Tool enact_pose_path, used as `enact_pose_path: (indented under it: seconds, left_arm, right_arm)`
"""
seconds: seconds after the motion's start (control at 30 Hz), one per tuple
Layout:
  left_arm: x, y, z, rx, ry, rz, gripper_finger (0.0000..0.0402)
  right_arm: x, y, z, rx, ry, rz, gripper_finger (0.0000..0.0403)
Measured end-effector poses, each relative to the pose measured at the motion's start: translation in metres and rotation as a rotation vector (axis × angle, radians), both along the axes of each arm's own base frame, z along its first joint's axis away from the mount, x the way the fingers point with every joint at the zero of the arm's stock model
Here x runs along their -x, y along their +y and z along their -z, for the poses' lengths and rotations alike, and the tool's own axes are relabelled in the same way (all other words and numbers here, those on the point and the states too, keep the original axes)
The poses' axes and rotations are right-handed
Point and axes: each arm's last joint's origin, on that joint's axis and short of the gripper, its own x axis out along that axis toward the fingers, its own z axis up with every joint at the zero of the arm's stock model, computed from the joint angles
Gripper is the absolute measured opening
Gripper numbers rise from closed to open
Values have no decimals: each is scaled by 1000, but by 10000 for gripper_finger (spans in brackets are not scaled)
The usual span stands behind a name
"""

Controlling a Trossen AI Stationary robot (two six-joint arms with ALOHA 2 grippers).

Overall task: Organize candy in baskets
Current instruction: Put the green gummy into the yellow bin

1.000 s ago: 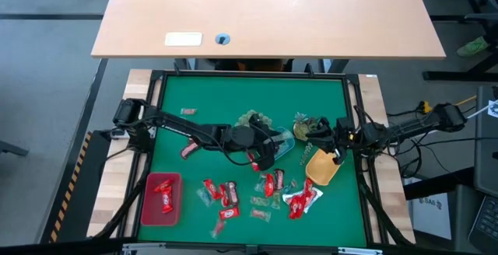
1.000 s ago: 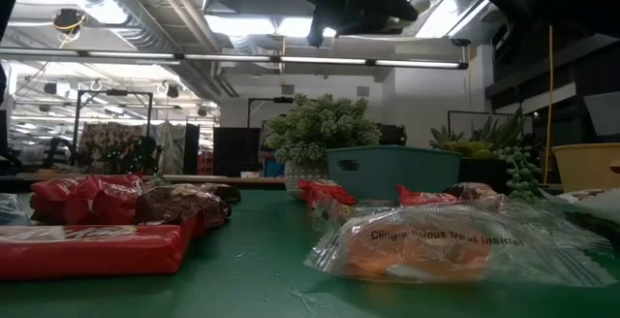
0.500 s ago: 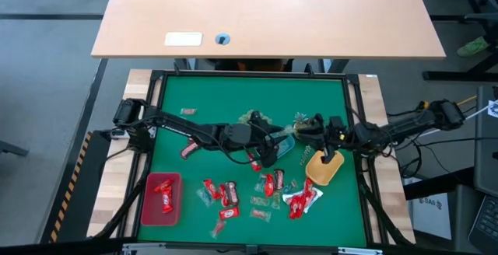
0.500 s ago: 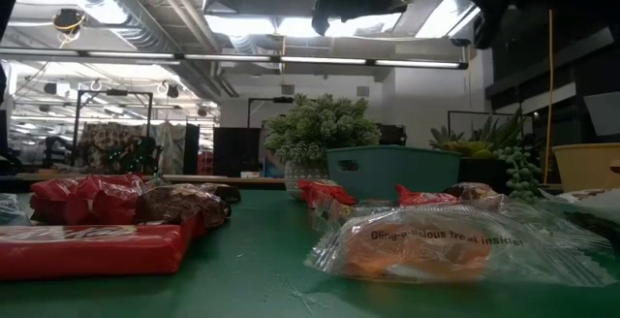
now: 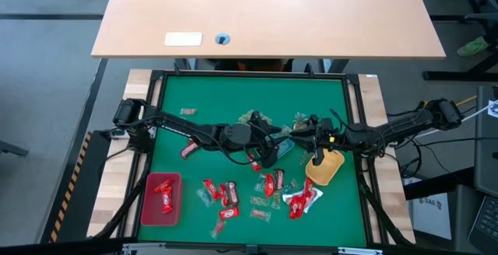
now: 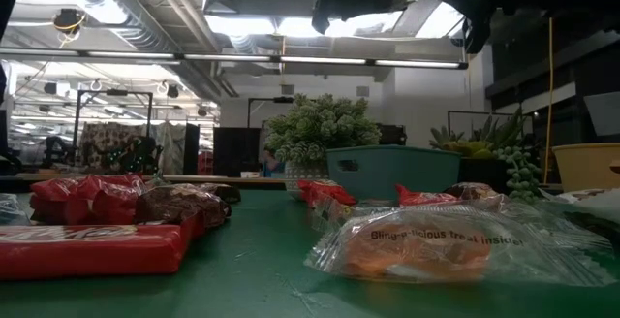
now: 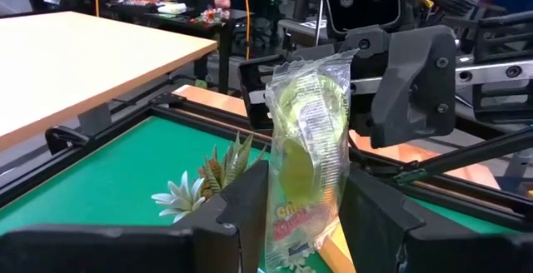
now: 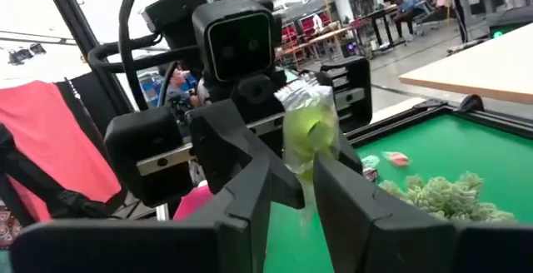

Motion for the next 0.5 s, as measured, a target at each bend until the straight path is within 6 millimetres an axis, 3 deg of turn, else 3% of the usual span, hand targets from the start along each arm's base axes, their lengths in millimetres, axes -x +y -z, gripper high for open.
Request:
enact_pose_path:
  seconds: [0.5]
  left_arm:
    - [0,0,0,0,1,0,132]
  right_arm:
    - [0,-3,0,-14,3,100,95]
